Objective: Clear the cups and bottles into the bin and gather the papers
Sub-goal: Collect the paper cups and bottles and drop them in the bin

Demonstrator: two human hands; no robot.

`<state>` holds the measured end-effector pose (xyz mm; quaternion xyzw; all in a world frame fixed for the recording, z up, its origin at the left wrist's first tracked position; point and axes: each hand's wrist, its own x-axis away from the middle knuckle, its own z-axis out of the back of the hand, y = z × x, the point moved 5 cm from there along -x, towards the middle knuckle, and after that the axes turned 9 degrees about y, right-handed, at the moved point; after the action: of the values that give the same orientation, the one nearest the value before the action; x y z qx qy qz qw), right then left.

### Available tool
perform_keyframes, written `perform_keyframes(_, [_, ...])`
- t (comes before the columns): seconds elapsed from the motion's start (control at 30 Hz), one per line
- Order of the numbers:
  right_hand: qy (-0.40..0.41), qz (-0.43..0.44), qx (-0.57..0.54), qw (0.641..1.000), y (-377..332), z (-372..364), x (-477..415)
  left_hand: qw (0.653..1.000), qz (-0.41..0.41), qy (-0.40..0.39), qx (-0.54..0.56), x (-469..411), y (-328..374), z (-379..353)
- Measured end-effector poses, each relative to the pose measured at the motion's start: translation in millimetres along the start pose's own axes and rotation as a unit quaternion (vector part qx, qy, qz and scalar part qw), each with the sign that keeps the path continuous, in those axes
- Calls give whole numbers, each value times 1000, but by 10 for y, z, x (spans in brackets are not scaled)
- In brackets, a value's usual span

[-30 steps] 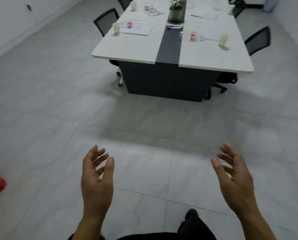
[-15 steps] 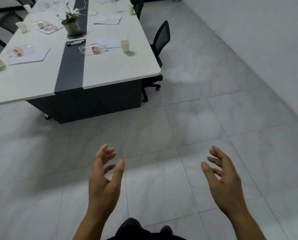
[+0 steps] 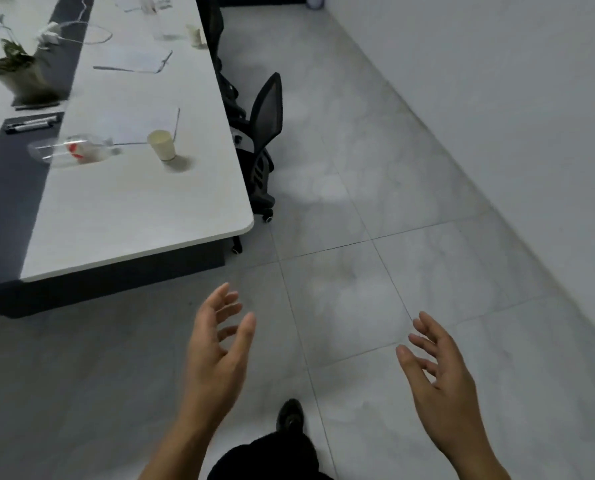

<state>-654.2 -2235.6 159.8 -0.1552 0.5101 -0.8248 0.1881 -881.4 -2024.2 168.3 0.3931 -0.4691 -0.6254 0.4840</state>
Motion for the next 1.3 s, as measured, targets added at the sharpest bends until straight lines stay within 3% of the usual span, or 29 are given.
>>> perform_keyframes(0.17, [59,18,-12,998,-417,87,-1509,998,-27,-44,30,-1455,611,-1085])
perform_keyframes(0.33, [84,-6,-35,996,-337,-98,-2863,996,-59,-71,-2,-2625,773,-2132])
perform_keyframes(0.57, [28,-8,-37,999,-507,-622,-5441,998,-13,-62,-10,-4242,821,-3562])
perform_keyframes(0.83, [-105,81,-16,991,-1613,-1564,-8119,998,22,57,18,-6311,1093,-4352])
perform_keyframes(0.93, [-125,87,-17,988,-1690,-1874,-8667,996,47,78,24,-6779,971,-4562])
perform_keyframes(1.1, [-125,92,8,988,-1970,-2726,-10281,990,66,118,31,-8359,741,-5160])
perform_keyframes(1.3, [-124,115,4,986,-2884,-3558,-12071,989,40,141,16,-10359,1193,-5594])
